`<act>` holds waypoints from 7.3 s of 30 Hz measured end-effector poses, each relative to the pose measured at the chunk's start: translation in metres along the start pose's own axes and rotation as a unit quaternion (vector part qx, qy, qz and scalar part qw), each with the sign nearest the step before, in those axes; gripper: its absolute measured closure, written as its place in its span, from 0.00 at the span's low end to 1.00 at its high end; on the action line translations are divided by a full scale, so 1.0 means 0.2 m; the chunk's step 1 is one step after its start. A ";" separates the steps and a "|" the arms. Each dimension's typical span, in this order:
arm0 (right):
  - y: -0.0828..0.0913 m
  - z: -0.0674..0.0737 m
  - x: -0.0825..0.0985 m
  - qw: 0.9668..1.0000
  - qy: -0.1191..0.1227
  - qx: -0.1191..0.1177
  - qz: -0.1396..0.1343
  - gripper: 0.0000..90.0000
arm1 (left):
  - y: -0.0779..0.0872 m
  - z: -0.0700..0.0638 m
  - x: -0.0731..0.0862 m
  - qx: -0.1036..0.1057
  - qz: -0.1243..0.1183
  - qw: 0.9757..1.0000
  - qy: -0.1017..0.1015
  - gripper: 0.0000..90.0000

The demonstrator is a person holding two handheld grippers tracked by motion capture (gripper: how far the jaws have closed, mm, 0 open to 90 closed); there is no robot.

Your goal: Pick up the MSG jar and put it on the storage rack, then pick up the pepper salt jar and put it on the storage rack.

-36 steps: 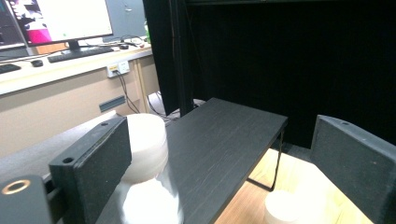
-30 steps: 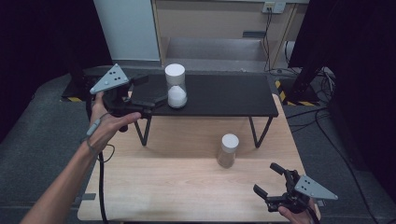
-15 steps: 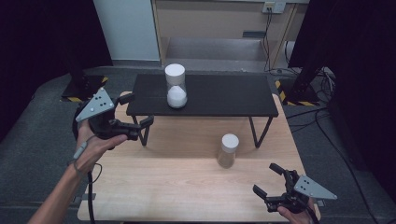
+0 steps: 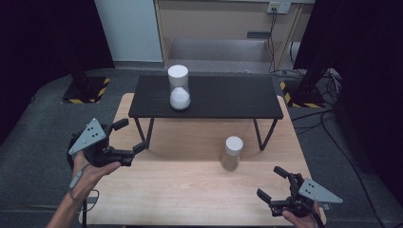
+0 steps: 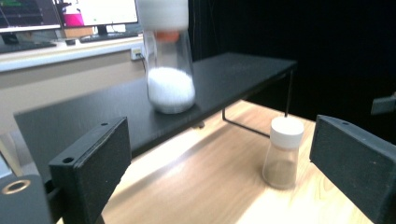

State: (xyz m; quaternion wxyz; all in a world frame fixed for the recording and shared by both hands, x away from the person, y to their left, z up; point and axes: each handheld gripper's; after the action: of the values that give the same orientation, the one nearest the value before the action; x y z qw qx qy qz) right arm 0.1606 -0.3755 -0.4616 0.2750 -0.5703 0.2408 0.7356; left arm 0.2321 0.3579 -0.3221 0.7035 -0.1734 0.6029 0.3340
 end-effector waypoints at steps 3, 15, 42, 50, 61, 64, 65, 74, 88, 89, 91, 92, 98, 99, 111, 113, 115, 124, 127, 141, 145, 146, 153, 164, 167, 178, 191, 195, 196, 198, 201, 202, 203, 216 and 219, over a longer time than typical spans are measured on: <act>0.00 0.00 0.00 1.000 0.000 0.000 0.000 0.01 | 0.01 -0.02 0.06 -0.005 0.013 1.000 0.001 0.05; 0.00 0.00 0.00 1.000 0.001 -0.001 0.002 0.01 | 0.09 -0.10 0.31 -0.014 0.034 0.998 0.045 0.05; 0.00 0.00 0.00 1.000 -0.001 0.000 0.003 0.01 | 0.14 -0.16 0.42 0.010 0.067 0.997 0.039 0.04; 0.00 0.00 0.00 1.000 -0.003 0.003 0.002 0.01 | 0.15 -0.14 0.45 0.013 0.050 0.997 0.053 0.04; 0.00 0.00 0.00 1.000 -0.004 0.006 0.001 0.01 | 0.16 -0.16 0.45 0.009 0.042 0.998 0.043 0.04; 0.00 0.01 0.00 1.000 -0.004 0.010 -0.001 0.01 | 0.16 -0.16 0.45 0.007 0.038 0.998 0.043 0.03; 0.00 0.00 0.00 1.000 -0.005 0.010 -0.002 0.01 | 0.17 -0.16 0.45 0.005 0.040 0.998 0.042 0.03; 0.01 0.01 -0.01 1.000 -0.005 0.023 0.003 0.01 | 0.19 -0.15 0.48 -0.011 0.029 0.997 0.069 0.04; 0.11 0.02 -0.11 0.999 -0.022 0.037 0.000 0.01 | 0.20 -0.17 0.48 -0.018 0.022 0.998 0.064 0.03; 0.12 0.02 -0.12 0.999 -0.022 0.040 0.002 0.01 | 0.20 -0.16 0.48 -0.016 0.021 0.998 0.065 0.03; 0.14 0.01 -0.15 0.999 -0.019 0.043 0.005 0.01 | 0.20 -0.17 0.48 -0.014 0.020 0.998 0.062 0.03; 0.15 0.01 -0.17 0.999 -0.017 0.044 0.007 0.01 | 0.20 -0.17 0.48 -0.014 0.021 0.998 0.060 0.03; 0.18 -0.02 -0.28 0.999 -0.001 0.036 0.016 0.01 | 0.20 -0.17 0.48 -0.015 0.019 0.998 0.062 0.03; 0.18 -0.03 -0.31 0.999 0.003 0.033 0.017 0.01 | 0.20 -0.17 0.48 -0.015 0.020 0.998 0.062 0.03; 0.13 -0.12 -0.49 0.999 0.016 0.017 0.034 0.01 | 0.19 -0.16 0.48 -0.012 0.021 0.998 0.061 0.03; 0.12 -0.14 -0.52 0.999 0.019 0.014 0.039 0.01 | 0.19 -0.17 0.48 -0.012 0.023 0.998 0.060 0.03; 0.10 -0.15 -0.55 0.999 0.023 0.009 0.046 0.01 | 0.19 -0.16 0.48 -0.011 0.023 0.998 0.059 0.03; 0.02 -0.18 -0.59 0.998 0.025 0.006 0.061 0.01 | 0.19 -0.16 0.48 -0.010 0.023 0.998 0.061 0.03; -0.02 -0.19 -0.59 0.997 0.026 0.006 0.069 0.01 | 0.19 -0.16 0.48 -0.010 0.022 0.998 0.062 0.03; -0.29 -0.26 -0.51 0.994 0.026 0.005 0.103 0.01 | 0.19 -0.16 0.48 -0.012 0.023 0.998 0.059 0.03; -0.38 -0.27 -0.49 0.993 0.026 -0.001 0.113 0.02 | 0.19 -0.16 0.48 -0.011 0.023 0.998 0.059 0.03; -0.40 -0.27 -0.49 0.993 0.027 -0.003 0.117 0.02 | 0.19 -0.16 0.48 -0.011 0.023 0.998 0.059 0.03; -0.56 -0.27 -0.44 0.990 0.033 -0.003 0.137 0.04 | 0.19 -0.16 0.48 -0.012 0.023 0.998 0.060 0.03; -0.74 -0.28 -0.37 0.986 0.039 -0.001 0.163 0.09 | 0.19 -0.16 0.48 -0.012 0.024 0.998 0.060 0.03; -0.78 -0.29 -0.35 0.985 0.039 -0.002 0.170 0.12 | 0.19 -0.16 0.48 -0.011 0.025 0.998 0.060 0.03; -0.85 -0.27 -0.30 0.984 0.061 0.005 0.169 0.38 | 0.19 -0.16 0.48 -0.010 0.025 0.998 0.060 0.03; -0.80 -0.28 -0.40 0.979 0.059 -0.021 0.192 0.37 | 0.19 -0.16 0.48 -0.008 0.027 0.998 0.061 0.03; -0.77 -0.29 -0.46 0.978 0.061 -0.039 0.196 0.37 | 0.18 -0.16 0.48 -0.007 0.028 0.998 0.061 0.03; -0.76 -0.29 -0.48 0.978 0.062 -0.047 0.195 0.37 | 0.18 -0.16 0.48 -0.006 0.028 0.998 0.062 0.03; -0.75 -0.30 -0.53 0.977 0.065 -0.059 0.195 0.38 | 0.18 -0.16 0.48 -0.007 0.029 0.998 0.061 0.03; -0.73 -0.31 -0.59 0.976 0.069 -0.076 0.192 0.37 | 0.18 -0.16 0.48 -0.006 0.029 0.998 0.062 0.03; -0.72 -0.31 -0.62 0.976 0.069 -0.083 0.191 0.37 | 0.18 -0.16 0.48 -0.006 0.029 0.998 0.063 0.03; -0.72 -0.32 -0.64 0.975 0.070 -0.091 0.191 0.38 | 0.18 -0.15 0.48 -0.005 0.029 0.998 0.063 0.03; -0.71 -0.30 -0.92 0.966 0.078 -0.133 0.207 0.38 | 0.18 -0.15 0.48 -0.003 0.032 0.997 0.070 0.03; -0.72 -0.28 -0.97 0.966 0.078 -0.132 0.210 0.38 | 0.18 -0.15 0.48 -0.003 0.033 0.997 0.070 0.03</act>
State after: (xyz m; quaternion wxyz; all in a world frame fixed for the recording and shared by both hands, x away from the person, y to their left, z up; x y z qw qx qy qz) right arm 0.3365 -0.3328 -0.2919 0.0168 -0.5937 0.2770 0.7553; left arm 0.1918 0.3894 -0.4156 0.6474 -0.1785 0.6551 0.3463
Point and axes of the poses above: each handheld gripper's, and its own axes: y roughly backward along the jaws, x roughly out of its underside, z roughly to its left, and after that the axes turned 8 degrees about -y, right-handed
